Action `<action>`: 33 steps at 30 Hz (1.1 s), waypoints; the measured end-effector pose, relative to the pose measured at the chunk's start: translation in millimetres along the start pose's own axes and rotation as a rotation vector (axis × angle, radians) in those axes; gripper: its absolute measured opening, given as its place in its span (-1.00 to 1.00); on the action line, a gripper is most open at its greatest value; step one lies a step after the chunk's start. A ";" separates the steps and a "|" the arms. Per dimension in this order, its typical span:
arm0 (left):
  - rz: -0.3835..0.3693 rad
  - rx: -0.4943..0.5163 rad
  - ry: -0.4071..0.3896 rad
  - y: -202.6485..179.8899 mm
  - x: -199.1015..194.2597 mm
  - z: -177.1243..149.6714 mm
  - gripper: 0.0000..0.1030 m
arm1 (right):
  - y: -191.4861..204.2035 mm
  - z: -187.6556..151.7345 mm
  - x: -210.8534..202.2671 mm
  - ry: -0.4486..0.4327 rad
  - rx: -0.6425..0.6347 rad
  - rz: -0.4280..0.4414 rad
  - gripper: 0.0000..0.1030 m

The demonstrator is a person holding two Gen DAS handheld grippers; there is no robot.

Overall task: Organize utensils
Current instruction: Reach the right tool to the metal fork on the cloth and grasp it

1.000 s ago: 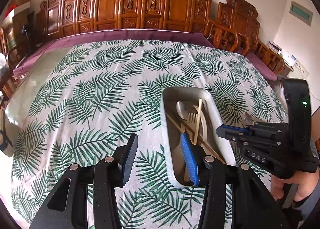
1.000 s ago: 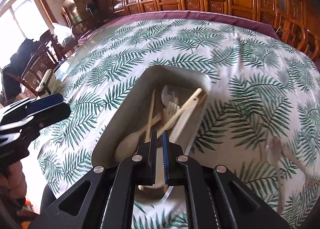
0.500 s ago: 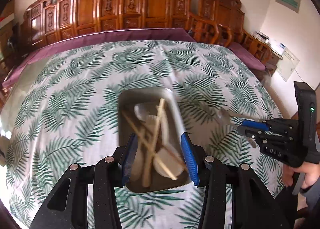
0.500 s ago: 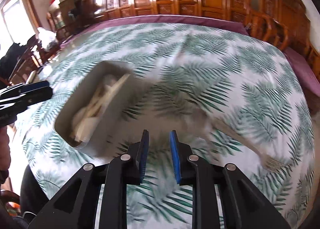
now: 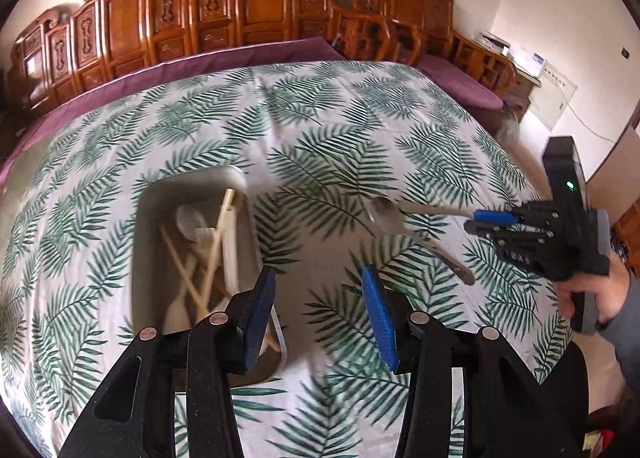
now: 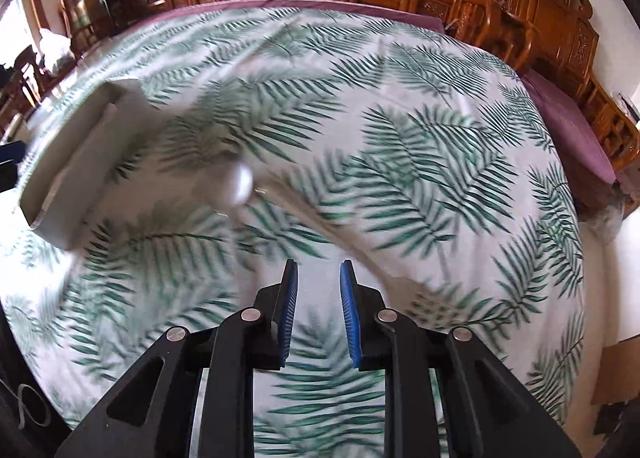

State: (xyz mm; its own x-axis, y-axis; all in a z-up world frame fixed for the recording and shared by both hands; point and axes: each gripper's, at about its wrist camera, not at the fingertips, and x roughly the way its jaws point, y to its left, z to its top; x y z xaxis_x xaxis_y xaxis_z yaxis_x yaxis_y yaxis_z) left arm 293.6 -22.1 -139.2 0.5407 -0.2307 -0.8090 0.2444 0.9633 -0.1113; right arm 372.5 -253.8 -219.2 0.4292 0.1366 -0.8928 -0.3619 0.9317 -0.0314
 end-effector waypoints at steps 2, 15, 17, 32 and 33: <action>-0.006 0.007 0.011 -6.6 5.5 -0.6 -0.17 | -10.1 0.0 7.3 0.017 -0.005 -0.011 -0.54; -0.021 0.052 0.065 -32.9 29.1 -4.6 -0.17 | -29.8 7.4 33.4 0.089 -0.074 0.026 -0.49; -0.023 0.052 0.071 -34.0 31.6 -5.3 -0.17 | -31.2 7.3 34.0 0.085 -0.075 0.038 -0.50; -0.044 0.065 0.123 -60.6 66.1 -4.0 -0.17 | -29.0 -23.2 11.3 0.070 0.020 0.047 -0.84; -0.041 0.068 0.120 -63.0 68.2 -3.1 -0.17 | -28.8 -26.5 8.8 0.064 0.029 0.055 -0.84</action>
State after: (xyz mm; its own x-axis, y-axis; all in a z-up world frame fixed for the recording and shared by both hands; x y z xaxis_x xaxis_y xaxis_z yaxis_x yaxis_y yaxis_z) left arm 312.6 -98.0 -189.1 0.4298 -0.2472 -0.8684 0.3203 0.9410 -0.1093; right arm 364.8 -288.3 -238.1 0.3550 0.1673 -0.9198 -0.3589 0.9328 0.0311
